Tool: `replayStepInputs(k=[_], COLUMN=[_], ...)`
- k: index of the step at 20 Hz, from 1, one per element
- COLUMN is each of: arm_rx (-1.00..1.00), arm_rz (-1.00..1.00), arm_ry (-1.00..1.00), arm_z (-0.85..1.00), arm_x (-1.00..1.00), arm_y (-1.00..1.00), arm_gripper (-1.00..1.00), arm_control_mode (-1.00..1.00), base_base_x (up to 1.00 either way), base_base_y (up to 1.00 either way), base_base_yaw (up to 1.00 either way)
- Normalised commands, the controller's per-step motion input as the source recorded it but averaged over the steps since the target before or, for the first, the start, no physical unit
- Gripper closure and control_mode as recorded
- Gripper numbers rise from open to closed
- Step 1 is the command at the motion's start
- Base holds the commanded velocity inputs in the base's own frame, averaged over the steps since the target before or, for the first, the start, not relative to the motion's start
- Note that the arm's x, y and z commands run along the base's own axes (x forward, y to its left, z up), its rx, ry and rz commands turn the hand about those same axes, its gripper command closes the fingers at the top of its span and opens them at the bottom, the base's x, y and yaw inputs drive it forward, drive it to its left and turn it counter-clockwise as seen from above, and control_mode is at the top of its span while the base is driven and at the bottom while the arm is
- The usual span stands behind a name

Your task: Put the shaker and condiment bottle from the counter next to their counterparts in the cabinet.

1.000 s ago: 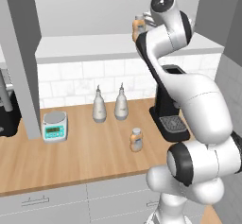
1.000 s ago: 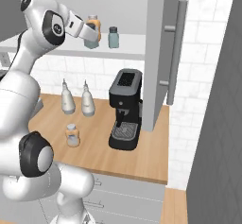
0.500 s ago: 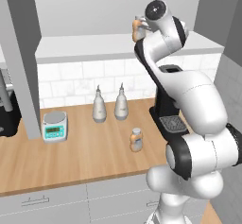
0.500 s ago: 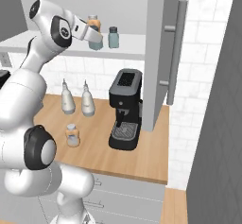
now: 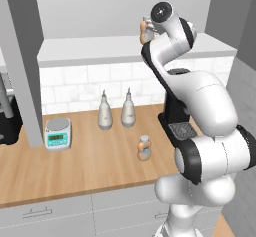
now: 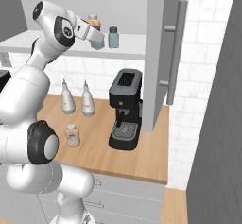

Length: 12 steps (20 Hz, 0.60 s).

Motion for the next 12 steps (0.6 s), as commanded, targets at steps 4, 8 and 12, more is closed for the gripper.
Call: replayStepInputs(k=[4, 8, 12], arm_rx=[-0.02, -0.01, -0.02], arm_rz=[0.00, 0.00, 0.01], arm_ry=[0.00, 0.00, 0.00], arm_z=[-0.03, -0.06, -0.08], arm_x=[0.06, 0.05, 0.07], arm_y=[0.00, 0.00, 0.00], arm_gripper=[1.00, 1.00, 1.00], arm_control_mode=[-1.00, -1.00, -1.00], base_base_x=[0.00, 0.00, 0.00], base_base_y=[0.00, 0.00, 0.00], base_base_yaw=[0.00, 0.00, 0.00])
